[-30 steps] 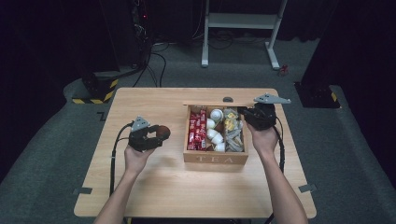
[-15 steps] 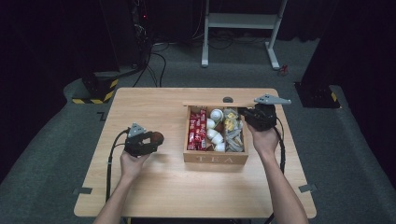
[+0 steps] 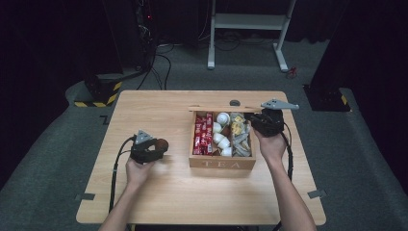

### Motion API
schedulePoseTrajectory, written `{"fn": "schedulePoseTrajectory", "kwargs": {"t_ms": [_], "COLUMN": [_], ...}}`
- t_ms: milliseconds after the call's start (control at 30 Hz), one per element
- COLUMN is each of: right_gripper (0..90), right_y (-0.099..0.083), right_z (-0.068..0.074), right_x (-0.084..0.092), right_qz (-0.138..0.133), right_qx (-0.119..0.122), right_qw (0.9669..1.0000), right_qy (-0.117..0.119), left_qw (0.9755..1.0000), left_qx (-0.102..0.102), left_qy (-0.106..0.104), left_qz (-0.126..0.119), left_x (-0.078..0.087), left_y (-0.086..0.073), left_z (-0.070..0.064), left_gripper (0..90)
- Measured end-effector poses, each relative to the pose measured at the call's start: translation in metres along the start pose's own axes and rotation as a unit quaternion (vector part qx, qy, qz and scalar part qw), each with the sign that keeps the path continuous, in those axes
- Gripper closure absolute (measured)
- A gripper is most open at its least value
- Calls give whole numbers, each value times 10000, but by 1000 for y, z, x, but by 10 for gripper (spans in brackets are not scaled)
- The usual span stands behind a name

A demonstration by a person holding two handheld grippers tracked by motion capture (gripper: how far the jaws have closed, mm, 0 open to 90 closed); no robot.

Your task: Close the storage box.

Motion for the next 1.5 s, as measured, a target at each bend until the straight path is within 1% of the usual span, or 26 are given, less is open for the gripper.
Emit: {"fn": "schedulePoseTrajectory", "kwargs": {"t_ms": [67, 133, 200, 300, 400, 667, 733, 833, 900, 1000, 1067, 1100, 1233, 1300, 1500], "right_gripper": [900, 900, 900, 900, 900, 900, 900, 900, 900, 900, 900, 900, 900, 900, 900], "right_y": [0, 0, -1, -3, -4, -5, -5, -6, -6, -7, -7, -7, -8, -10, -15], "right_z": [0, 0, 1, 1, 1, 1, 1, 1, 2, 2, 2, 2, 2, 2, 3], "right_x": [0, 0, 0, -1, -1, -2, -2, -2, -1, -1, -1, 0, 1, 1, 2], "right_qz": [17, 6, -2, 36, 32, 24, 18, 26, 29, 50, 58, 55, 28, 23, 47], "right_qx": [28, 31, -2, 44, 30, 27, 14, 28, -16, -1, 29, -7, -22, -29, -38], "right_qw": [10000, 10000, 10000, 10000, 10000, 10000, 10000, 10000, 10000, 10000, 10000, 10000, 10000, 10000, 9999], "right_qy": [-10, -15, -10, -32, -32, -15, 0, 8, 23, 22, 4, 7, 24, 48, 88], "left_qw": [10000, 10000, 9999, 9999, 9999, 9998, 9998, 9999, 9999, 9998, 9998, 9997, 9997, 9995, 9992], "left_qx": [-3, 47, 25, -40, -54, -27, -61, -13, 57, 95, 74, 100, 59, 110, 161], "left_qy": [-8, -65, -89, -82, -64, -54, -10, -71, -120, -133, -125, -141, -70, -50, 33], "left_qz": [-3, 7, 51, 94, 119, 175, 178, 96, 26, -70, -139, -161, -207, -286, -369], "left_x": [-2, -5, -9, -13, -16, -22, -23, -22, -19, -12, -8, -6, 3, 10, 24], "left_y": [0, 0, 0, 0, -1, -3, -3, -1, 1, 2, 3, 3, 0, -3, -10], "left_z": [-1, -2, -4, -7, -8, -10, -10, -10, -9, -8, -6, -6, -2, 1, 10], "left_gripper": [395, 395, 394, 393, 393, 388, 376, 318, 307, 294, 293, 294, 300, 306, 317]}}
Point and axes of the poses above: each handheld gripper's, and its own axes: x roughly backward along the jaws, y roughly out of its top, z roughly to its left, the point moved 5 cm from there along -x, roughly forward along the jaws, and after that the axes turned 7 degrees about z, right-handed, at the moved point
